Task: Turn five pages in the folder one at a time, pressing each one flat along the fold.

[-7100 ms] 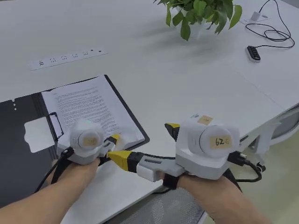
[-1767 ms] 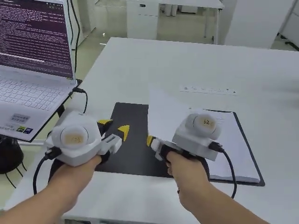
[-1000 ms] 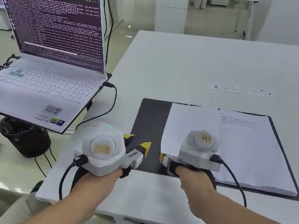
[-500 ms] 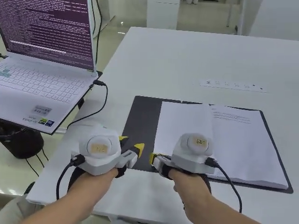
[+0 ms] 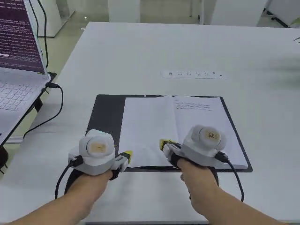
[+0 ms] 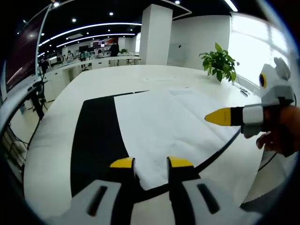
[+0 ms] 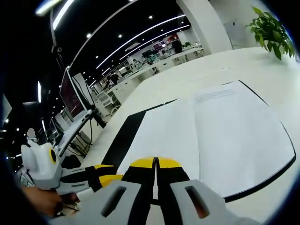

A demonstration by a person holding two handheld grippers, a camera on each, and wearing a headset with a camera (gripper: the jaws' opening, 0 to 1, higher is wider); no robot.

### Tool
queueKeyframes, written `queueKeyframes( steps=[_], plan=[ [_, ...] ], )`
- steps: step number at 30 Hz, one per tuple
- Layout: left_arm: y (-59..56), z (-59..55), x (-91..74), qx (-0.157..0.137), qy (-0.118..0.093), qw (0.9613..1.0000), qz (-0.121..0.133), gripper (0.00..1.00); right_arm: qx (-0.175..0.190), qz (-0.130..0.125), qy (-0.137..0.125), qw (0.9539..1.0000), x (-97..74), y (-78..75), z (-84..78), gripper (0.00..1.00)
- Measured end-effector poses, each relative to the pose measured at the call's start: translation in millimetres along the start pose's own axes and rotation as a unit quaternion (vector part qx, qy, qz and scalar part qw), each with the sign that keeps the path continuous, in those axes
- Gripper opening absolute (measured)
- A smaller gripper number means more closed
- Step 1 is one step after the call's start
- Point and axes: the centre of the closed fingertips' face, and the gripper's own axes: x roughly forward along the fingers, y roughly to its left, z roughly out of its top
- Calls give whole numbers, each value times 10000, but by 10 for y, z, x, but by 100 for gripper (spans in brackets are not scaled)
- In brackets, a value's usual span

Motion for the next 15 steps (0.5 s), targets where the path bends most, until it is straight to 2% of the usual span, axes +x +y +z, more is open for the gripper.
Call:
queueKeyframes(
  steps=[4,8,12,15],
  plan=[
    [-53,-75,57,1,30,9999,113,25,-68,-119,-74,9999,-36,-217,46,0],
    [-53,-222,63,70,178,9995,270,27,-68,-150,-87,9998,-25,-363,83,0],
    [-66,-199,62,374,-73,9989,280,28,-124,-104,-123,9998,37,-432,152,0],
    [-41,-187,69,217,-132,9993,283,28,-187,-34,-157,9997,118,-440,199,0]
  ],
)
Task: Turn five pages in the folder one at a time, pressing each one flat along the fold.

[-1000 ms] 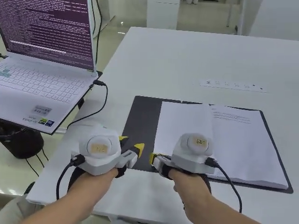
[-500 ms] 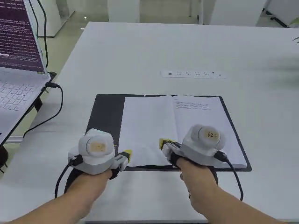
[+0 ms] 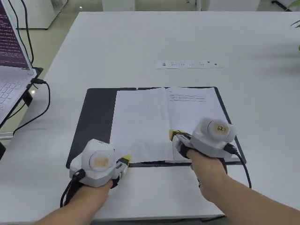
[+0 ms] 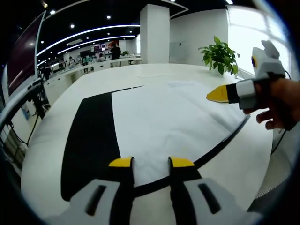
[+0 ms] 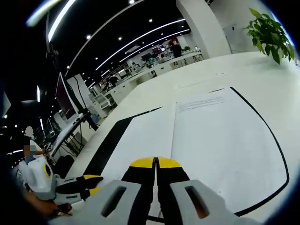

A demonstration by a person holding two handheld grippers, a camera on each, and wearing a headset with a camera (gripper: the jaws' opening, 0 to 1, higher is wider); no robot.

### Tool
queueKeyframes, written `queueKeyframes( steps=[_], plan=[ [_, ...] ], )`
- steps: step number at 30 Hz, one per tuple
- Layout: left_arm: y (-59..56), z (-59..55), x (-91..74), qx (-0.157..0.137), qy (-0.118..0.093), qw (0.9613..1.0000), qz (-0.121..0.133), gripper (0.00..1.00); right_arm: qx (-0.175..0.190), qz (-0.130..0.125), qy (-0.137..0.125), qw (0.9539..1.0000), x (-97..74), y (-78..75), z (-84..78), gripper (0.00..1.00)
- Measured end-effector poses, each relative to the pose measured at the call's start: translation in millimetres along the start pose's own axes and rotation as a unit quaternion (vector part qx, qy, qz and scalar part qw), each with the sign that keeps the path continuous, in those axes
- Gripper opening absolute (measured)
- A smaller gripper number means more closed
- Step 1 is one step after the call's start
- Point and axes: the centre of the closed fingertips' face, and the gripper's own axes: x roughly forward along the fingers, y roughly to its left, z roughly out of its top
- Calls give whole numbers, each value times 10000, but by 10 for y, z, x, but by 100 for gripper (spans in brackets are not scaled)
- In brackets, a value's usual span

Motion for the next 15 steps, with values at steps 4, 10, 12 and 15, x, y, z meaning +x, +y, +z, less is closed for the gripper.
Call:
queueKeyframes(
  steps=[4,10,12,15],
  plan=[
    [-6,-3,1,9,6,10000,2,28,-163,163,76,9997,139,27,11,0],
    [2,2,-5,-61,-95,9999,23,28,-337,322,239,9986,345,12,5,0],
    [3,4,-2,-67,-107,9999,27,28,-315,337,251,9986,400,-5,16,0],
    [5,3,0,-67,-115,9999,27,28,-295,328,282,9986,480,-44,32,0]
  ],
)
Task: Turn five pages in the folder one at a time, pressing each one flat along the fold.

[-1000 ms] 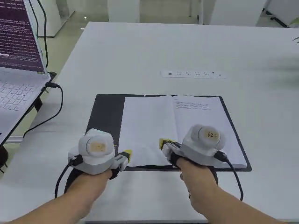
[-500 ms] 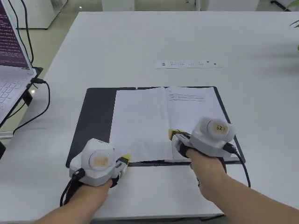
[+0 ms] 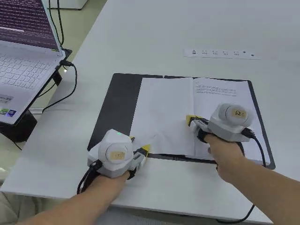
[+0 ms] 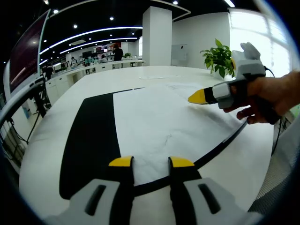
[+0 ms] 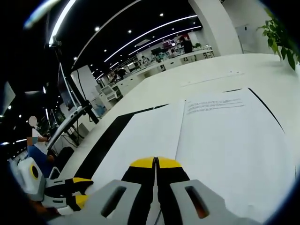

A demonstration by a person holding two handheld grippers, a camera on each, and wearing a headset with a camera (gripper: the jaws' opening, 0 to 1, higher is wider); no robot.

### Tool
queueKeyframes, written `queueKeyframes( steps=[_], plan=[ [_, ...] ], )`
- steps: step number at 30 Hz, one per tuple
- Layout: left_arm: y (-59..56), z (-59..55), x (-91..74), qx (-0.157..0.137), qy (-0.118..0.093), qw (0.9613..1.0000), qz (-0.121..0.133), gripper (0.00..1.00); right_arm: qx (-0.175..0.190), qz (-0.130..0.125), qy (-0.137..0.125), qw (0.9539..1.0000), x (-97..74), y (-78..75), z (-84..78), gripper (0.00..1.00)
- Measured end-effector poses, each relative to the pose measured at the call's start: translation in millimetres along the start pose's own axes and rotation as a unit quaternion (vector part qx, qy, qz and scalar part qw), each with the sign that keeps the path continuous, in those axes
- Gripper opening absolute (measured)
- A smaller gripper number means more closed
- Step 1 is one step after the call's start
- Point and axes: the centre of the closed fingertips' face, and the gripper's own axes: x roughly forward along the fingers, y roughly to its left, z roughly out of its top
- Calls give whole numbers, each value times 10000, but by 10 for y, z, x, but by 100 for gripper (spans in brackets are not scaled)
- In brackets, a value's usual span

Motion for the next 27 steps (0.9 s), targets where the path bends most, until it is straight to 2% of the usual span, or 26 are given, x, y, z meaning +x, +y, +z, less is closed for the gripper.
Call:
queueKeyframes(
  steps=[3,5,12,17,19,25,27],
  plan=[
    [2,3,7,-28,-4,10000,7,28,76,-44,10,10000,82,-57,21,0],
    [3,2,14,-34,-16,10000,9,28,-35,-91,83,9999,138,-95,9,0],
    [19,-11,48,-54,-24,10000,25,28,112,-12,-17,9999,267,-64,121,0],
    [24,-16,55,-86,-69,9999,64,27,80,41,-160,9998,359,-1,216,0],
    [26,-19,58,-80,-72,9999,66,27,33,5,-226,9997,448,-56,274,0],
    [29,-21,71,-111,-89,9999,75,26,153,-152,-341,9992,544,-182,376,0],
    [29,-19,73,-123,-105,9998,78,26,150,-143,-477,9986,580,-190,451,0]
  ],
)
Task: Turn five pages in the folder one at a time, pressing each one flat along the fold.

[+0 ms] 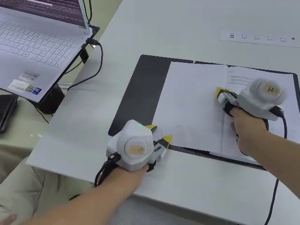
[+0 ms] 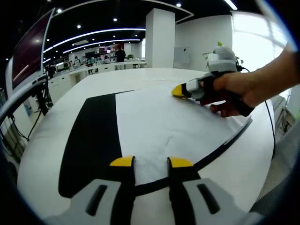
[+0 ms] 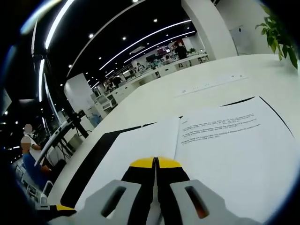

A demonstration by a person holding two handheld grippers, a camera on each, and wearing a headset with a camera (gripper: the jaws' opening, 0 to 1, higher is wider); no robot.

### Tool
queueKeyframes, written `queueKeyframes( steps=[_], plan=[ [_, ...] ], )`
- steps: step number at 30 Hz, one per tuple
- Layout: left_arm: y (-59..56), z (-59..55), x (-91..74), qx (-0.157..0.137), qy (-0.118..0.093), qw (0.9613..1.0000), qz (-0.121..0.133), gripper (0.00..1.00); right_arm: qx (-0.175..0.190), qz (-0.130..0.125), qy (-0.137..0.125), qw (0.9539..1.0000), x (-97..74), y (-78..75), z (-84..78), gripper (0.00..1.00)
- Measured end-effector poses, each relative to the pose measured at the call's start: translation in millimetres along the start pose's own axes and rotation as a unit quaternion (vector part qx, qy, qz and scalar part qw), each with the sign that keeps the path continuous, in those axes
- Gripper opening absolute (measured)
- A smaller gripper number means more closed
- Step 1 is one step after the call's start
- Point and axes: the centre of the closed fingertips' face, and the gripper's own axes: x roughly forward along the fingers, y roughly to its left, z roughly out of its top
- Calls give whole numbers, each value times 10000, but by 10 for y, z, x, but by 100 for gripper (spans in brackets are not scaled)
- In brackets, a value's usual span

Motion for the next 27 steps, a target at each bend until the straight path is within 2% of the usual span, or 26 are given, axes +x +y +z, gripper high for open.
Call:
queueKeyframes(
  steps=[14,27],
  plan=[
    [-5,3,7,-22,-31,10000,6,26,-258,-305,-10,9992,245,-149,228,0],
    [-7,3,-4,-15,-40,10000,6,26,-688,-311,91,9971,700,-439,419,0]
  ],
)
